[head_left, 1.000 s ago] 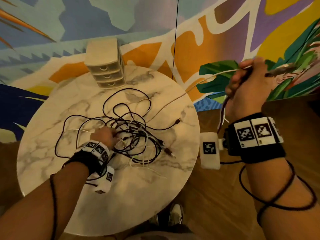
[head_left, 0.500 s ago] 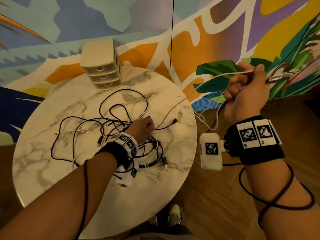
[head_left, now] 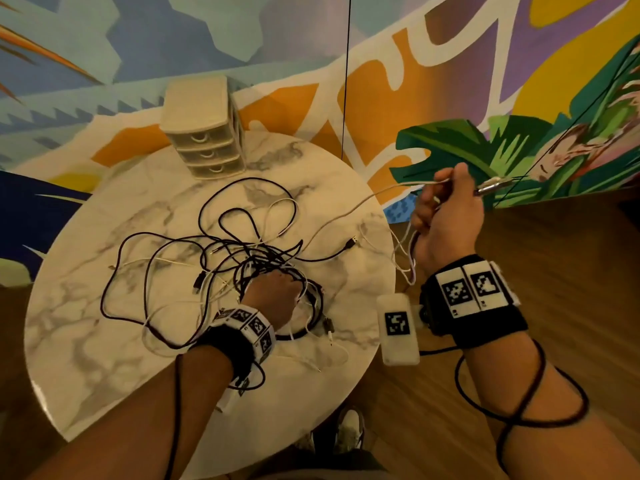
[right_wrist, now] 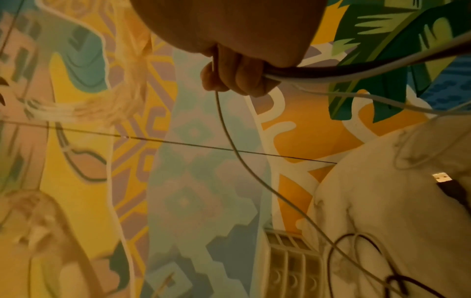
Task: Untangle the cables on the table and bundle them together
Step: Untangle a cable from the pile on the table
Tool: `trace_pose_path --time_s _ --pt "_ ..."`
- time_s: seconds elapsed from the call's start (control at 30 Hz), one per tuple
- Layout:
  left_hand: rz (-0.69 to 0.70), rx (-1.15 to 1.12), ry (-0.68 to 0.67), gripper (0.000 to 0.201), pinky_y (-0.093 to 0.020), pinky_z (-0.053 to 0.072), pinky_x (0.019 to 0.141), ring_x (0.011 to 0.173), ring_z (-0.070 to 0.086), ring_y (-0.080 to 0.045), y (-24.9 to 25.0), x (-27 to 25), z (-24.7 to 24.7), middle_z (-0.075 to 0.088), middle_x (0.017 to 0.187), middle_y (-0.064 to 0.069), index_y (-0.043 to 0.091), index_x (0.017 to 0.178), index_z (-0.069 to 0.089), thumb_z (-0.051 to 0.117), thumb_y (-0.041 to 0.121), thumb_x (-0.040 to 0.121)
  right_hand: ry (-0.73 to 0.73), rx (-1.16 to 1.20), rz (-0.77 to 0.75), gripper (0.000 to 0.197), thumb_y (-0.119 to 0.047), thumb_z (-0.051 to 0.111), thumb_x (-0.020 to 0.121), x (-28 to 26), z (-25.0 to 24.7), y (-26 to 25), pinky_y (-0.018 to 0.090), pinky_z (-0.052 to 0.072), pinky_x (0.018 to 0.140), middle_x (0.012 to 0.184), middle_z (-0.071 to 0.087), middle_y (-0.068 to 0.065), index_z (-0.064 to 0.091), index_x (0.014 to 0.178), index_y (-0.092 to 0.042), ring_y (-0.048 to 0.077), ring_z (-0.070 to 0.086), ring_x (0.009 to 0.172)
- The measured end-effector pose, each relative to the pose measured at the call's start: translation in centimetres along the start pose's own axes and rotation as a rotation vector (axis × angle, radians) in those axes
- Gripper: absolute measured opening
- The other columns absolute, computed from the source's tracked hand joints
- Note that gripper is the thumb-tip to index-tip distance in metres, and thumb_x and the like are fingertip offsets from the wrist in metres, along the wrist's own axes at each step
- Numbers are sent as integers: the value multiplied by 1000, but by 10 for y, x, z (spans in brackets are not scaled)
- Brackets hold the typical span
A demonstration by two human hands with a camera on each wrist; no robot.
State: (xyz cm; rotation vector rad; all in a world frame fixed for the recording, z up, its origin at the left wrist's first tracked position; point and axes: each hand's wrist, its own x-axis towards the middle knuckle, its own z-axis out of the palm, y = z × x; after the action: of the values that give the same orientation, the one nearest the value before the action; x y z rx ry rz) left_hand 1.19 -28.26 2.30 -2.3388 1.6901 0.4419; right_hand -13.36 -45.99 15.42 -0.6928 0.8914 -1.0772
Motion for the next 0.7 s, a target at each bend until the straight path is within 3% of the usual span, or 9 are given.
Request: trace_pose_path --time_s 0.1,0.2,0.27,0.37,0.43,0.53,0.6,0.67,0.7 --pt "26 -80 159 18 -36 43 79 102 52 -26 8 2 -22 62 103 -6 13 104 52 40 24 97 -85 -259 -9 38 -34 45 97 -8 -5 29 24 21 42 52 36 -5 45 62 -21 8 28 43" --pt "-1 -238 180 18 -35 39 65 84 57 -30 11 -3 -46 58 87 -7 16 99 41 38 33 99 -257 -511 14 45 -38 45 95 -17 -10 55 24 27 45 53 45 1 57 56 -19 9 34 44" --pt "-28 -326 163 22 -33 39 61 77 58 -25 6 -7 -51 54 79 -1 18 91 41 43 39 97 -390 -528 84 48 -31 43 99 -23 -10 63 19 28 41 53 50 8 53 54 -17 8 36 40" --pt "-53 -493 105 27 -32 49 60 61 55 -10 -7 -13 -50 61 76 3 20 86 55 56 47 89 -380 -609 78 48 -31 46 98 -21 -8 68 24 28 44 47 46 -1 48 51 -20 8 35 38" --pt "-7 -499 54 20 -32 51 65 63 55 -7 -12 -16 -46 63 80 4 21 89 62 58 41 89 -326 -594 64 48 -31 46 98 -15 -11 69 26 26 44 50 53 0 45 51 -20 9 33 39" --pt "-1 -501 94 15 -30 45 70 74 57 -12 -16 -19 -38 61 83 4 19 92 62 52 30 93 -319 -373 217 42 -30 42 101 -12 -11 67 19 20 35 56 63 3 44 62 -16 9 28 37" --pt "-3 -470 219 13 -30 40 77 89 51 -18 -21 -20 -40 56 93 0 14 90 61 52 24 94 -262 -194 301 38 -31 43 100 -12 -10 65 18 17 34 45 48 -2 45 65 -16 8 27 36" --pt "11 -524 390 12 -32 39 80 90 46 -18 -26 -23 -56 53 97 -2 11 87 57 51 19 94 -201 -97 299 38 -32 42 100 -9 -8 63 15 16 34 43 35 -5 43 65 -17 6 25 35" --pt "6 -673 440 13 -31 39 78 86 48 -15 -27 -26 -69 53 93 -2 10 86 55 48 17 96 -183 -82 277 38 -31 42 100 -8 -6 61 14 16 33 42 32 -6 41 65 -17 6 24 34"
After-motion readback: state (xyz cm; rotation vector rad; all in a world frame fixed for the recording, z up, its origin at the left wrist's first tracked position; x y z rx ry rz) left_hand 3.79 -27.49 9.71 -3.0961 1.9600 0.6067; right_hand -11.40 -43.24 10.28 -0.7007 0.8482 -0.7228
